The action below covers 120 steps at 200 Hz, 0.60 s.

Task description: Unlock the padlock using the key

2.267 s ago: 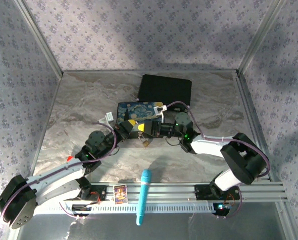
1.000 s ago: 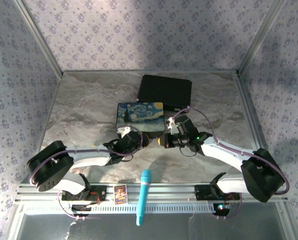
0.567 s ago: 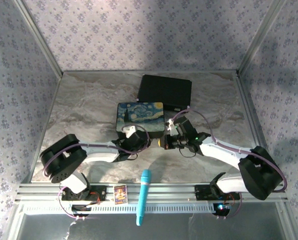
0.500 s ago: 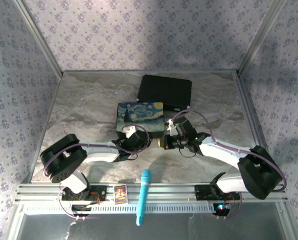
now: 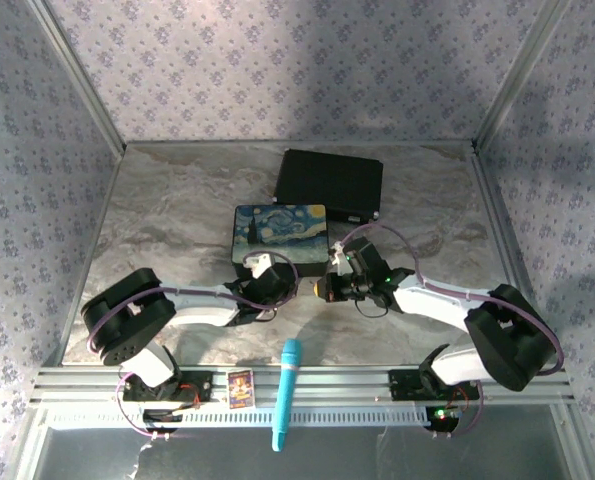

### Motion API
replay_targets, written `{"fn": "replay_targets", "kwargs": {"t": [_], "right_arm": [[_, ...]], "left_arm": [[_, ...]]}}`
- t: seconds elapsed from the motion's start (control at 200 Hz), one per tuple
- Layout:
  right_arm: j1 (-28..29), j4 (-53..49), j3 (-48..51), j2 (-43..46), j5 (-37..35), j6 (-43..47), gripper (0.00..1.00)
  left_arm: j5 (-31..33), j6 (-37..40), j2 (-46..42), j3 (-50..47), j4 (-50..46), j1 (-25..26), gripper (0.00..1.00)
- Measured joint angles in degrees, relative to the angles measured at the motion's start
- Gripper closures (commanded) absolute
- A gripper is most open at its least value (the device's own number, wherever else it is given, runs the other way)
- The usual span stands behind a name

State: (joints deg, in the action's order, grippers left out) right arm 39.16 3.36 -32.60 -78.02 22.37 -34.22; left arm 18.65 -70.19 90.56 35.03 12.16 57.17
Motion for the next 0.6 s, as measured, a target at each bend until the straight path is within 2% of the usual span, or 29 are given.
{"fn": "replay_targets", "kwargs": {"t": [0.07,0.26,0.405,0.6], "right_arm": [[0.00,0.37,0.26,-0.04,0.07,-0.26,1.00],[-0.02,2.51,2.03,-0.04,0.81,-1.99,1.00],[-0.90,7.89,4.35,-1.29,4.85,-5.66,1.00],[-3.82,14.10,6.56,-3.72,12.76,-10.01,1.00]], "left_arm": [[0.04,-0.24,0.00,-0.37,0.52,0.13,0.71],[-0.04,-1.05,-0.07,-1.01,3.17,0.61,0.89],[-1.09,-1.51,-1.29,-2.47,5.33,0.81,0.93],[-4.46,-1.70,-4.63,-5.33,6.82,-0.72,0.93]]}}
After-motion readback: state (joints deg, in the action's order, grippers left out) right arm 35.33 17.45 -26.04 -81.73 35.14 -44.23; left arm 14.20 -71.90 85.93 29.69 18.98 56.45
